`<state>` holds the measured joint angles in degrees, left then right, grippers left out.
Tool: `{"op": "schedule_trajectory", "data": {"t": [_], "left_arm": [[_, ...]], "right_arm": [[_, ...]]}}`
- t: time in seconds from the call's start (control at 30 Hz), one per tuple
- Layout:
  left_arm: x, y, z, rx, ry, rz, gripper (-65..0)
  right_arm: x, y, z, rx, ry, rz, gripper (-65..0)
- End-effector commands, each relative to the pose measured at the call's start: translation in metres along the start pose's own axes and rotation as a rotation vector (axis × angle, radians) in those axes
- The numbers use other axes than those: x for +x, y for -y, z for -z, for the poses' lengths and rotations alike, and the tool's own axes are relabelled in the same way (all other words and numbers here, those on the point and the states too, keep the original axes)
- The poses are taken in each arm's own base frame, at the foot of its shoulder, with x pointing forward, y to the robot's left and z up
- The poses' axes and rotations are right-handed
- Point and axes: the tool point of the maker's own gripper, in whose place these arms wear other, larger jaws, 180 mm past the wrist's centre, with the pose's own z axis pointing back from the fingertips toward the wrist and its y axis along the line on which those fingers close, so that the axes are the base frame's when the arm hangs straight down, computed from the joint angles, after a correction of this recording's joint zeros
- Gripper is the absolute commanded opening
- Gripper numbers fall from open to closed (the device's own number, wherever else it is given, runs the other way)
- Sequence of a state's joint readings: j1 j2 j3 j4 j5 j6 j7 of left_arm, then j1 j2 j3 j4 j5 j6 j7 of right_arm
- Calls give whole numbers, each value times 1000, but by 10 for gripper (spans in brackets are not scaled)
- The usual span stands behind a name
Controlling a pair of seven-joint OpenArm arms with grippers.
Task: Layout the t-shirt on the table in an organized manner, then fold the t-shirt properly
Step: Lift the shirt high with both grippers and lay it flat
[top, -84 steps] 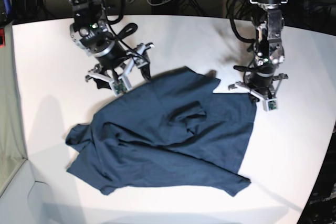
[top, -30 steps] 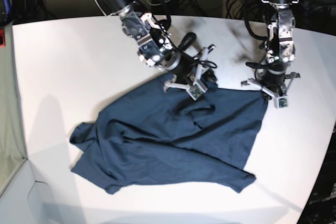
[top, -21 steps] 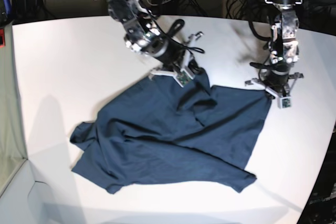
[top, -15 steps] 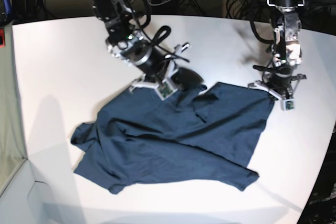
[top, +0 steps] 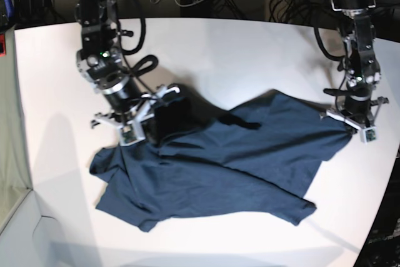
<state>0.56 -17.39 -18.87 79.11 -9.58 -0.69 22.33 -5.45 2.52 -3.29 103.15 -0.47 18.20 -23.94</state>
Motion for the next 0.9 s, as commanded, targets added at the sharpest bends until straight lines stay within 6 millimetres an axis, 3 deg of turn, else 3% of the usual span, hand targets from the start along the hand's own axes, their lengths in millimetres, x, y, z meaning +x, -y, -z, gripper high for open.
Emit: {"op": "schedule_trajectory", "data": {"t": [0.0,0.2,0.33,0.53,0.7,0.87], "left_arm": [[27,-12,-2,28,76,-1,-648],[39,-44,-9,105,112,-52,-648],[39,-55,-12,130,116,-64,-648],[33,-64,-15,149,104,-64,-648],[40,-61,-14,144,121,-69,-648],[100,-38,-10,99,254,-97,-648]], "right_arm": [[24,11,-3,-25,79,-1,-650],[53,71,-29,-226,177,73,-650],[52,95,-44,-321,195,132,-650],[46,100,-51,-334,182,116,-650],[55,105,-49,-337,199,97,-650],[68,108,-47,-340,231,90,-650]]}}
